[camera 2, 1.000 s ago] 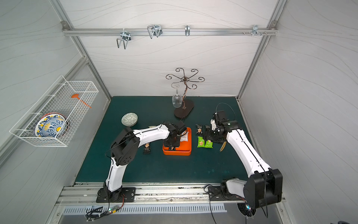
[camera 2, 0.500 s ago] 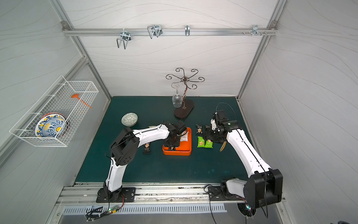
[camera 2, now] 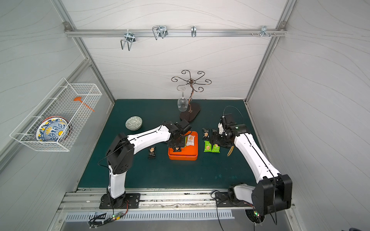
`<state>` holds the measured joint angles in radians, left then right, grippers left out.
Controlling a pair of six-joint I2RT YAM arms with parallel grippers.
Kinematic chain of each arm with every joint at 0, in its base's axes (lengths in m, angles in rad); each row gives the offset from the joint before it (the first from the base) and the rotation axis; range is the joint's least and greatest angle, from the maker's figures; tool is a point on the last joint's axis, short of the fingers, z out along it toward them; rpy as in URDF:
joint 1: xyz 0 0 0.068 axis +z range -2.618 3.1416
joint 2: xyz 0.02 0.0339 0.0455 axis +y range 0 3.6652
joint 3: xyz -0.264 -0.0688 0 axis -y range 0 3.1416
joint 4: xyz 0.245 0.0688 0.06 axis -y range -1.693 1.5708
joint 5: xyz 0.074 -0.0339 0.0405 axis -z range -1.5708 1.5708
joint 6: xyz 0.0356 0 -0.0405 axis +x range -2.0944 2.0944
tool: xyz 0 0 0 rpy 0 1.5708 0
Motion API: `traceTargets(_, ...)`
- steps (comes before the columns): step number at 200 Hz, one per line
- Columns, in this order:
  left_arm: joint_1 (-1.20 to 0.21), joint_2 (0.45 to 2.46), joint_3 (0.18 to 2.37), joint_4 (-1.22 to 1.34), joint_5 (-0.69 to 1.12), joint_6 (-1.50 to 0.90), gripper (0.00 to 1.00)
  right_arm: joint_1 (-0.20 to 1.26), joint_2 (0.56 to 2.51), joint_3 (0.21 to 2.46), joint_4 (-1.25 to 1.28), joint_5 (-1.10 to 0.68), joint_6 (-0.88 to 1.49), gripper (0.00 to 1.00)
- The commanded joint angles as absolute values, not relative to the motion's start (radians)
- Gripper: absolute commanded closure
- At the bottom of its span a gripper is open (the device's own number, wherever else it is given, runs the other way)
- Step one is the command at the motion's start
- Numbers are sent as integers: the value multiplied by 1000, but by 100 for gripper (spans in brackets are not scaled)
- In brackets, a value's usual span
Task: Take the cookies out of the storage box
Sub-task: Pick up the cookie from the storage box, then place the cookie at the center of the board.
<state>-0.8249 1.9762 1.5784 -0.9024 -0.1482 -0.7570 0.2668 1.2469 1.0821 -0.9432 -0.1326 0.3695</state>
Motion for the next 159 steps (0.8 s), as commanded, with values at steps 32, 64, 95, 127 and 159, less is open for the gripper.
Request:
traceTargets(32, -777, 1886, 1591, -939, -177, -746, 53, 273, 1238, 1120, -951, -142, 400, 33)
traceTargets(64, -710, 1818, 1525, -928, -175, -724, 53, 324, 1259, 1128, -933, -113, 432, 33)
traceTargets(95, -623, 1746, 1436, -915, -173, -688, 52, 380, 1294, 1144, -909, -91, 466, 33)
traceTargets(127, -516, 1667, 1324, -885, -159, -658, 52, 419, 1348, 1174, -887, -79, 488, 33)
traceTargets(159, -417, 1604, 1195, -848, -158, -634, 52, 459, 1407, 1211, -871, -62, 496, 33)
